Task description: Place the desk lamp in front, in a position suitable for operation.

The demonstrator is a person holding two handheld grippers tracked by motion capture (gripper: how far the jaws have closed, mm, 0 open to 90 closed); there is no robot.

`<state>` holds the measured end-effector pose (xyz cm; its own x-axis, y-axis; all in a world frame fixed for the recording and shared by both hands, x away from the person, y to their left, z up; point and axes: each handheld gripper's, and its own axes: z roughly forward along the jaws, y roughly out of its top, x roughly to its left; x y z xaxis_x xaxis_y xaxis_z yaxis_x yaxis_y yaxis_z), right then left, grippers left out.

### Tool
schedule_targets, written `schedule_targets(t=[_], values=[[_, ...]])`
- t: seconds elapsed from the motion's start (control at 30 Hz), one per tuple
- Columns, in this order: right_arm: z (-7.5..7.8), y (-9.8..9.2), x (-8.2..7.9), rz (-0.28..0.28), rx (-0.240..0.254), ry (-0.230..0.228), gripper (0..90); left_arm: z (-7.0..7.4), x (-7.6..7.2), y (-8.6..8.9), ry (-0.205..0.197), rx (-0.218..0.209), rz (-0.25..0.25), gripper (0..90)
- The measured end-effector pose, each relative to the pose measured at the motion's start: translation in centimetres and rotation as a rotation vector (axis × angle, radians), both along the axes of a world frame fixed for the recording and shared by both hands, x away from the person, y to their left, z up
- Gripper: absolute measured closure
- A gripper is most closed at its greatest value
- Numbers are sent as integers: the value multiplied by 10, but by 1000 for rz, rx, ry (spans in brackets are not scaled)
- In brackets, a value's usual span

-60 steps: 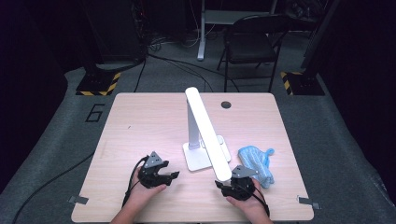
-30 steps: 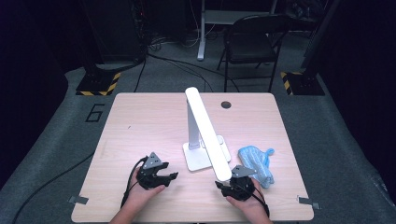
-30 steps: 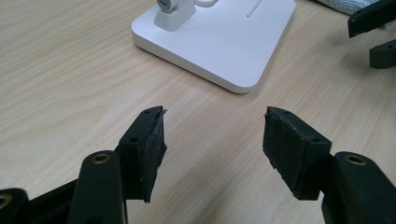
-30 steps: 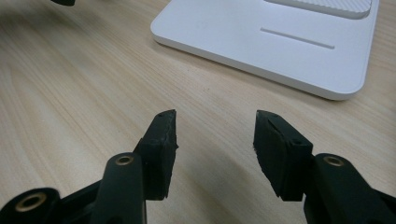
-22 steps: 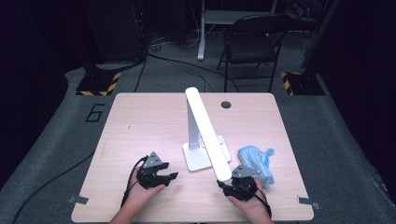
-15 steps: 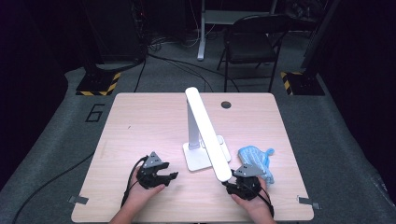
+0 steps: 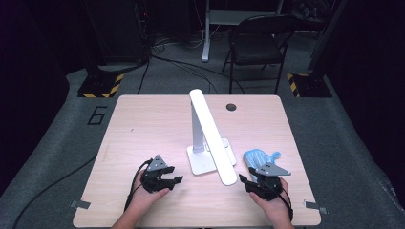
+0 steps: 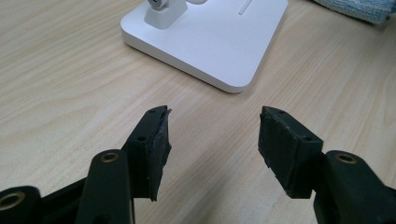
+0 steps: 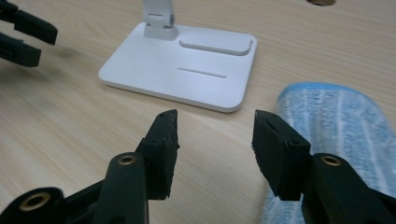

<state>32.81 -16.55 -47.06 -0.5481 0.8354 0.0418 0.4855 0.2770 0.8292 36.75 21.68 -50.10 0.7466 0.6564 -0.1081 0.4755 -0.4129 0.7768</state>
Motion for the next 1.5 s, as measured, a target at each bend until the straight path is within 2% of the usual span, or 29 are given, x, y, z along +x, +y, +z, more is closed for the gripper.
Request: schedule_targets(t=[0.1, 0.23, 0.3, 0.37, 0.5, 0.57, 0.63, 0.73, 0.87, 1.03, 1.1, 1.2, 1.27, 1.3, 1.5], values=[[4, -9, 1, -37, 19, -8, 500, -1, -1, -1, 7, -4, 0, 430], [7, -21, 3, -81, 11, -15, 482, -2, -2, -3, 5, -20, 11, 430], [7, -27, 5, -114, 8, -21, 467, -2, -1, -2, -10, 2, -3, 430], [7, -33, 6, -144, -3, -5, 450, -1, 0, -2, 2, 8, -17, 430], [2, -41, 10, -187, -23, 12, 430, -1, 0, -2, -5, 15, -19, 430], [-3, -46, 14, -215, -25, 39, 419, -2, -1, -4, -8, 1, -10, 430], [-6, -48, 16, -229, -38, 48, 412, -2, -2, -5, -1, -7, -5, 430], [-9, -49, 18, -231, -51, 41, 408, -2, -1, -4, -8, 3, -12, 429], [-17, -50, 22, -249, -63, 63, 400, -2, -1, -4, 0, 5, -19, 429], [-27, -51, 27, -247, -57, 100, 401, -2, -1, -4, -8, 4, -12, 428], [-30, -51, 28, -242, -62, 102, 403, -2, -1, -4, -6, 3, -15, 428], [-37, -48, 31, -235, -71, 132, 447, -2, -1, -4, -9, 3, -11, 428], [-38, -49, 33, -218, -97, 130, 480, -2, -2, -4, 1, -3, -7, 428], [-38, -49, 33, -220, -90, 132, 510, -1, 0, -2, -11, 15, -22, 428], [-37, -53, 33, -213, -89, 128, 593, -1, -1, -3, 0, 2, -12, 426]])
